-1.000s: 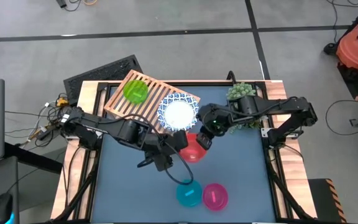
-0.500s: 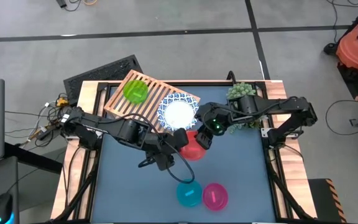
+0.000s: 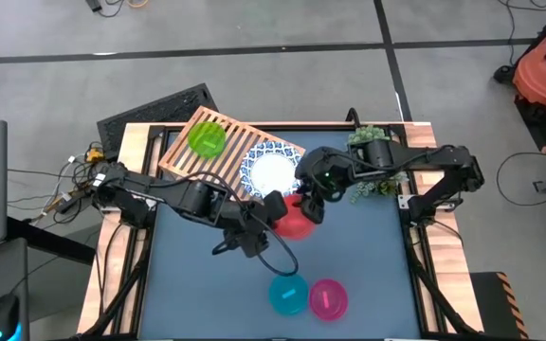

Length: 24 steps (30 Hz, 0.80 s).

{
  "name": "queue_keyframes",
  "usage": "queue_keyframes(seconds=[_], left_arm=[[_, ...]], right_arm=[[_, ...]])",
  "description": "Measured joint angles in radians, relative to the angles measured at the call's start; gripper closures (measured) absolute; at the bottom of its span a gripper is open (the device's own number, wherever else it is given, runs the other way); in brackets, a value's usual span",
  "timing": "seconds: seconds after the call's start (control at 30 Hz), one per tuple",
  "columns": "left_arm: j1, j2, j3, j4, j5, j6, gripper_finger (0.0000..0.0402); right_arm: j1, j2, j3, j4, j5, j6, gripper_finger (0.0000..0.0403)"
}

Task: Place and stack bowls onto a shelf
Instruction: Stack the orange bowl on top of the green bowl on the shelf

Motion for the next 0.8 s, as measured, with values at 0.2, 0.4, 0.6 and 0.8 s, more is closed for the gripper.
queue_keyframes(seconds=[0.2, 0.4, 0.6, 0.8], left_arm=[[0.000, -0.001, 0.000, -0.069, 0.005, -0.008, 0.0401], [0.000, -0.001, 0.000, -0.104, -0.024, -0.072, 0.0401], [0.011, -0.060, 0.000, -0.242, -0.131, -0.210, 0.0401], [0.072, -0.200, 0.000, -0.316, -0.226, -0.393, 0.0401]], right_arm=[[0.000, 0.001, 0.056, -0.032, -0.002, -0.201, 0.0179], [0.000, 0.000, 0.161, -0.060, -0.002, -0.245, 0.0179], [0.010, -0.031, 0.290, -0.203, 0.018, -0.219, 0.0179], [0.023, -0.085, 0.302, -0.243, 0.085, -0.184, 0.0179]])
